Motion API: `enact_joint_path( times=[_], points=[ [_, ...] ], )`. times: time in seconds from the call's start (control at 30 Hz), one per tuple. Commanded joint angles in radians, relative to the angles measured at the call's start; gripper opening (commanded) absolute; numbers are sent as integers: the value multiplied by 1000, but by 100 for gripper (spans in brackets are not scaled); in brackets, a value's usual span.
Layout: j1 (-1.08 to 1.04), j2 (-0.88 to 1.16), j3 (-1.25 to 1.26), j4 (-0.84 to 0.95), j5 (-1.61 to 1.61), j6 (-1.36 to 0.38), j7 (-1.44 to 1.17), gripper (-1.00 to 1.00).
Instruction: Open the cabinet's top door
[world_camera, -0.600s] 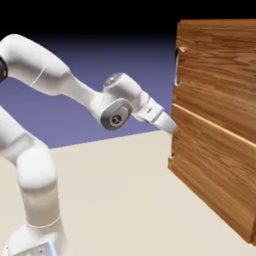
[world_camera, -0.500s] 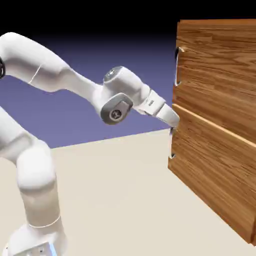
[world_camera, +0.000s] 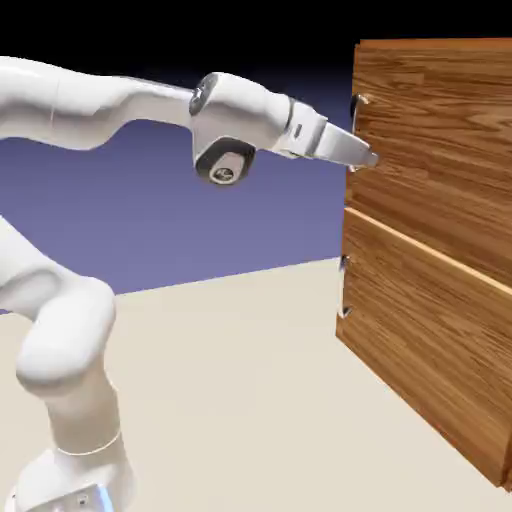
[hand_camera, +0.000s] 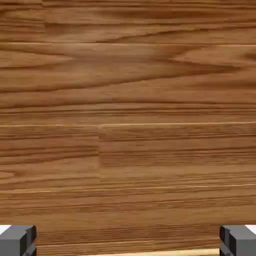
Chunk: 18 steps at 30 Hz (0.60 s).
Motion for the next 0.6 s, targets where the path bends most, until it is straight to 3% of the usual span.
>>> enact_joint_path(
  times=[0.0,0.57],
  points=[
    [-20,-6,22,16,44,2,-29,0],
    [-359,-103,389,282,783,40,-513,0]
  ],
)
